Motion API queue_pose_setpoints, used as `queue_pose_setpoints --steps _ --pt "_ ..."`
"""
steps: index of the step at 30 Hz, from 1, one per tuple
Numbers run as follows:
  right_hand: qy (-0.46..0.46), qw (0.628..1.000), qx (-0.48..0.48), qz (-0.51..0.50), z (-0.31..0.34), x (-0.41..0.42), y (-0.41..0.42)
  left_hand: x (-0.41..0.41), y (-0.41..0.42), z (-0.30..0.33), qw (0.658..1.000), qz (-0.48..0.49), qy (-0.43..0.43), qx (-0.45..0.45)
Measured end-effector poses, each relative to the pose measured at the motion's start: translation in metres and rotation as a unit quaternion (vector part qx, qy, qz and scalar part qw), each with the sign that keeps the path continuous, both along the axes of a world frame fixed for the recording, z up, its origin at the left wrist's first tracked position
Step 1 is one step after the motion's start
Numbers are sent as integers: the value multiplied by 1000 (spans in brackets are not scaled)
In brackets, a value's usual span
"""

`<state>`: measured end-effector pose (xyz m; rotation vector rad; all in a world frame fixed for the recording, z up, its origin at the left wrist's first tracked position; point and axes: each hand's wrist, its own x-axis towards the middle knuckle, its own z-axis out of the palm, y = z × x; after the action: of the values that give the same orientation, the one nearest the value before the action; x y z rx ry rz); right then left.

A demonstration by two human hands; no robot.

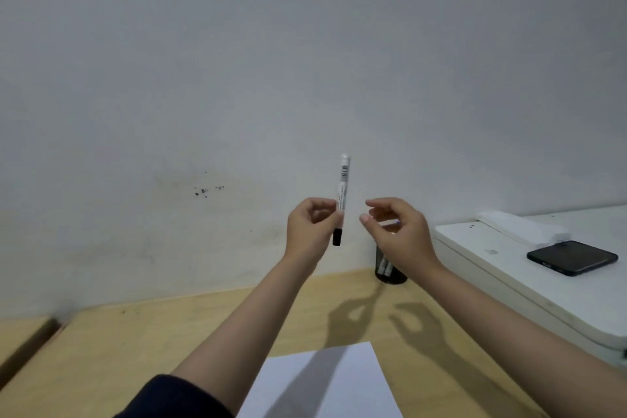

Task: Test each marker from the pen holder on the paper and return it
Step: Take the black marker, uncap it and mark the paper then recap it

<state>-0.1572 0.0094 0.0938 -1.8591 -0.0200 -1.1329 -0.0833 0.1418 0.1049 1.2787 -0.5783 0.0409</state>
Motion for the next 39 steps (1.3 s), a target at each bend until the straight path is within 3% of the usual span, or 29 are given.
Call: queue_pose_setpoints --steps 7,12,16,24,34,39 --pt "76 987 115 81 17 10 35 -9 32 -6 989 -1 -101 105" --pt "37 980 165 100 13 4 44 -3 53 -14 977 48 -102 181" --pt "36 972 188 137 11 1 47 -1 59 -15 978 55 -100 176" --pt "87 966 127 206 4 5 52 -8 59 -18 970 22 -142 197" --pt "135 945 75 288 -15 14 43 11 73 -30 960 -90 -100 245" --pt "147 938 72 306 -23 18 36 34 83 -38 947 -148 -30 284"
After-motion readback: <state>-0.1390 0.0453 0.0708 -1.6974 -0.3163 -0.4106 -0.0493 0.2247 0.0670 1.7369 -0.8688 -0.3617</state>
